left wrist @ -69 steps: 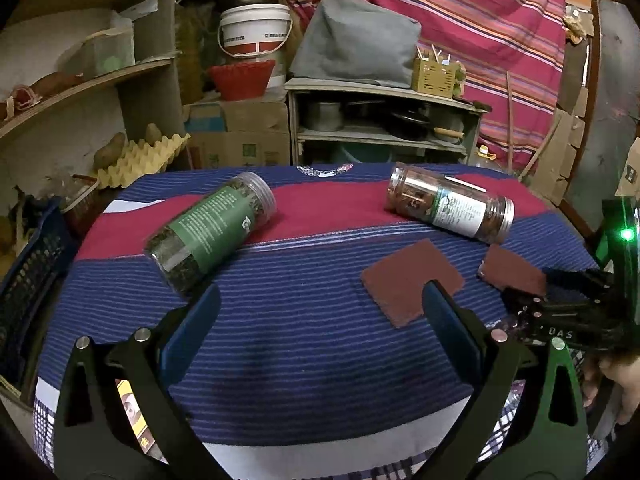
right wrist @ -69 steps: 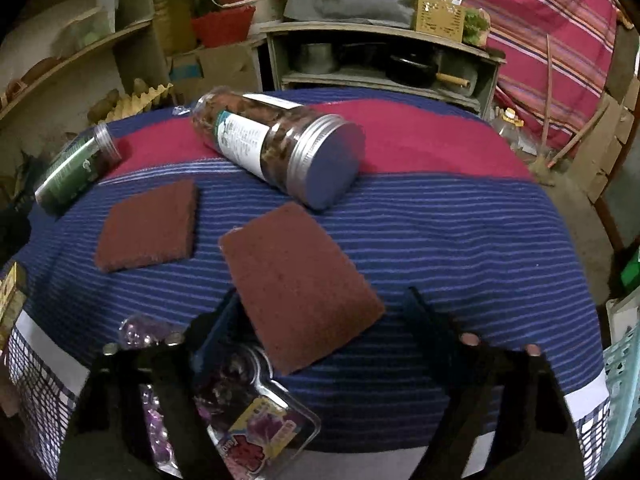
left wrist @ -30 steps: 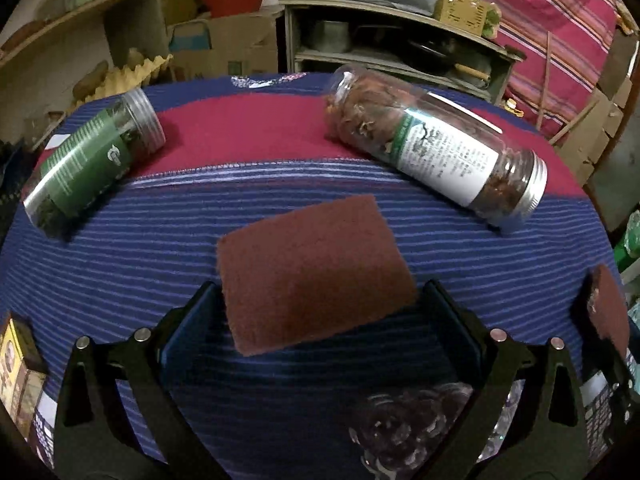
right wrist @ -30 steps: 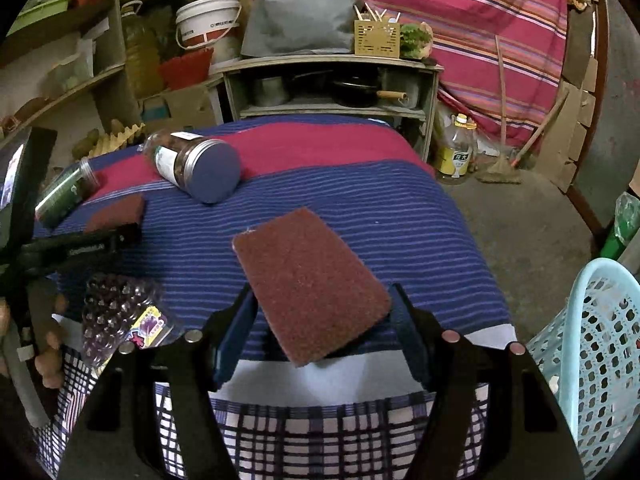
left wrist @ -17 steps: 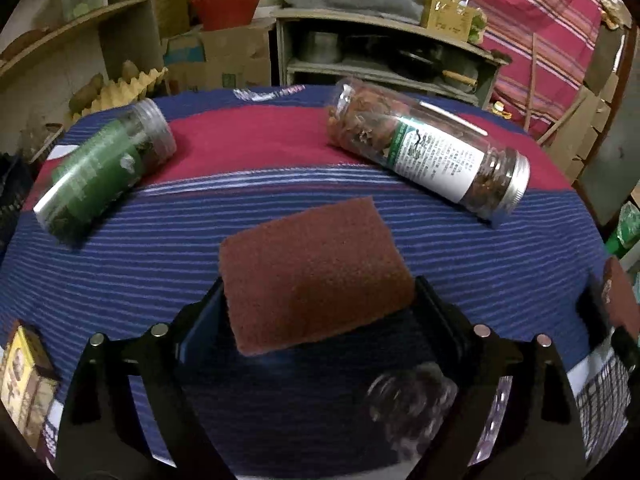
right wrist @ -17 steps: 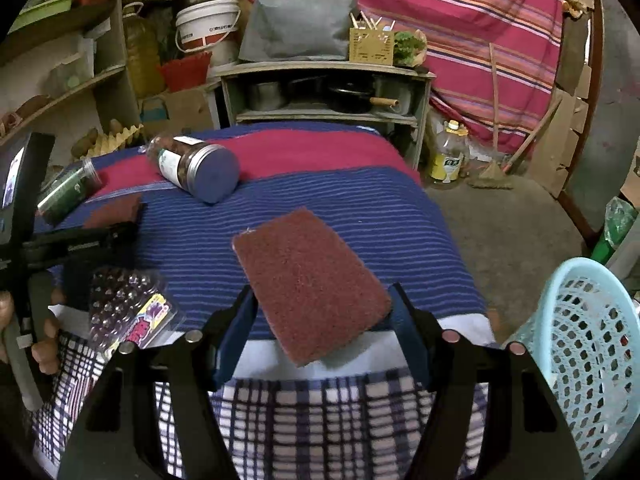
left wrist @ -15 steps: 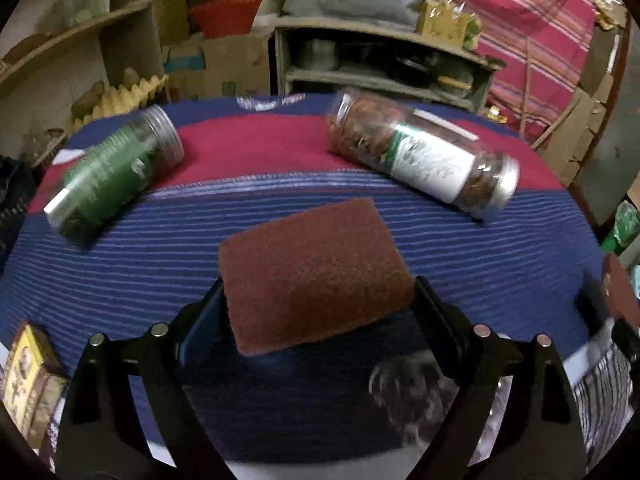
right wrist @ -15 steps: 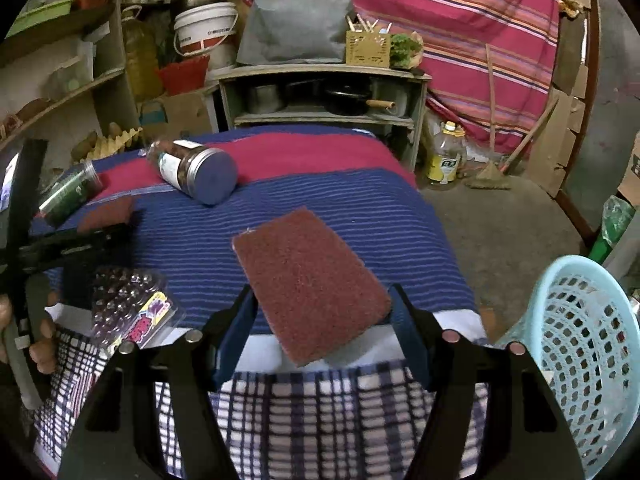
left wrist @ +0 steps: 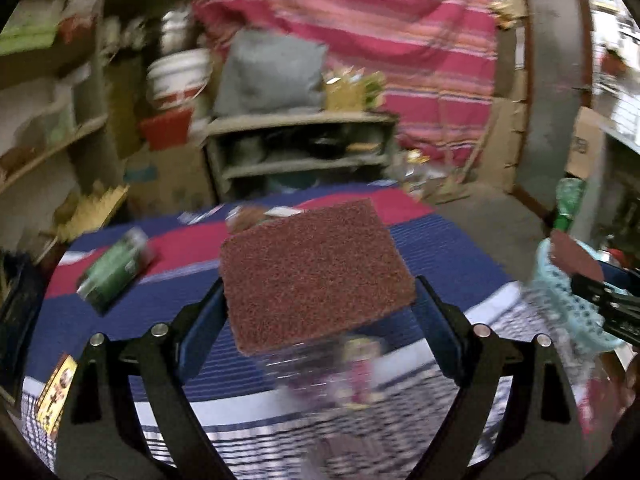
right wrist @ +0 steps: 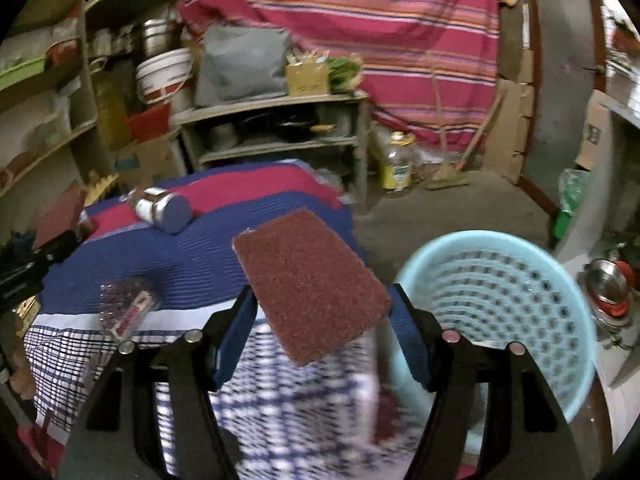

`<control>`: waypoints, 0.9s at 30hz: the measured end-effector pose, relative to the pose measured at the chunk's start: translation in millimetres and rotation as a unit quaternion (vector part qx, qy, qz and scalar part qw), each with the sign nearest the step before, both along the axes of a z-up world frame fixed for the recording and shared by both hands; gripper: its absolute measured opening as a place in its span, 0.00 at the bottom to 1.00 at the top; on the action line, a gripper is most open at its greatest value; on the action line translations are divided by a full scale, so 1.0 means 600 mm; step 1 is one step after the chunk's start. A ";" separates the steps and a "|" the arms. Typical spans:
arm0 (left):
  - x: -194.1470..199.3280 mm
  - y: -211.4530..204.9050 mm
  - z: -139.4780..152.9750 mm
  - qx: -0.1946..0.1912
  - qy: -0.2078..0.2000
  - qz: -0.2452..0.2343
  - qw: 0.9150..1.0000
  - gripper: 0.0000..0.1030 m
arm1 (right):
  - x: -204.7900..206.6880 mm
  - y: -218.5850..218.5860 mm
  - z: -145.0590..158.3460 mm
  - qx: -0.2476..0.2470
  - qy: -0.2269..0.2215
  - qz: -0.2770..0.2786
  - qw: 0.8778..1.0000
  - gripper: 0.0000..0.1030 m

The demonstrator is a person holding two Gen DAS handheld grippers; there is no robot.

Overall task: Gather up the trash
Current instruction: 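Carry both brown pads over the basket and open both tools to drop them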

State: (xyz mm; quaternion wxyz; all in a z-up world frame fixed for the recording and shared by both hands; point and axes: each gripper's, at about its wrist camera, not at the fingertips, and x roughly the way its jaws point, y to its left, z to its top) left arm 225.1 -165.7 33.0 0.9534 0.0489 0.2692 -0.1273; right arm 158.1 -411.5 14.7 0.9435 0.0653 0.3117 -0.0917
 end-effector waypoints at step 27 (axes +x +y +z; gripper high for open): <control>-0.083 -0.418 -0.038 -0.020 0.013 -0.225 0.974 0.85 | -0.138 -0.294 -0.019 0.021 -0.002 -0.142 0.990 0.64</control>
